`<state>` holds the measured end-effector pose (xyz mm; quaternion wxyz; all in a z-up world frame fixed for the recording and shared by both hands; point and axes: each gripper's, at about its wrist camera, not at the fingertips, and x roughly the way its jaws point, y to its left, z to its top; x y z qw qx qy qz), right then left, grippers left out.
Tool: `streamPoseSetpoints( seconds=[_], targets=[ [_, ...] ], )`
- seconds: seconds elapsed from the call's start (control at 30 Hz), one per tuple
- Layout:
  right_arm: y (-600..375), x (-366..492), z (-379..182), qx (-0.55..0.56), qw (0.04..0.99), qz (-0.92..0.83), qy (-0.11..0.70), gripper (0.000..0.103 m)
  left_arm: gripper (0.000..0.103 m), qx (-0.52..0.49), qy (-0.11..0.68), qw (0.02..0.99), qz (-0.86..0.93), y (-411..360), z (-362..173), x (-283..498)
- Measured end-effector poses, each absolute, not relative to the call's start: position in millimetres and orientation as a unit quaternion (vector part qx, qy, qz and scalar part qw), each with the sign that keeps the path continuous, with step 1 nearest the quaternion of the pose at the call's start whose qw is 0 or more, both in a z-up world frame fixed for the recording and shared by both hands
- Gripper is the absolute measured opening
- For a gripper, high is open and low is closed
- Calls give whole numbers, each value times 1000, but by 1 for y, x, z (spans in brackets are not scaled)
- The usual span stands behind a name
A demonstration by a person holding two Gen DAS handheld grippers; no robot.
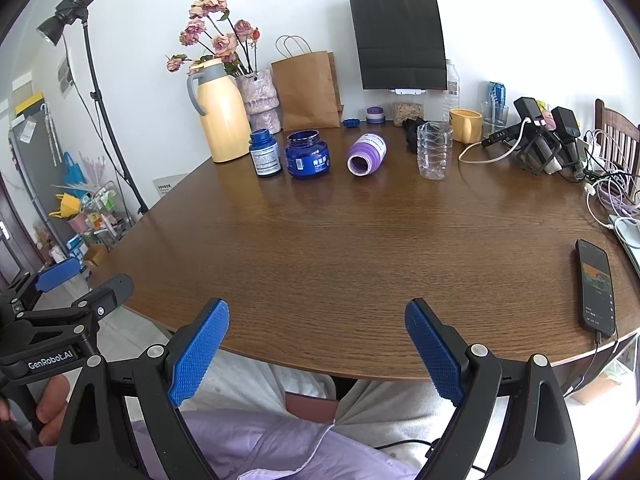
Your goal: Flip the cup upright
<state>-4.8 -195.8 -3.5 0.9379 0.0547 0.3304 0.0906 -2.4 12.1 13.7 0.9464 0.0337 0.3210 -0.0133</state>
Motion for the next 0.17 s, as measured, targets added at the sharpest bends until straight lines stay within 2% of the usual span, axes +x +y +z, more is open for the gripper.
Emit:
streamPoseSetpoints(
  seconds=[0.17],
  targets=[
    [-196,-5,-4,54,938,91,330,93,103,31,322,946,-21,13,11,-2]
  ],
)
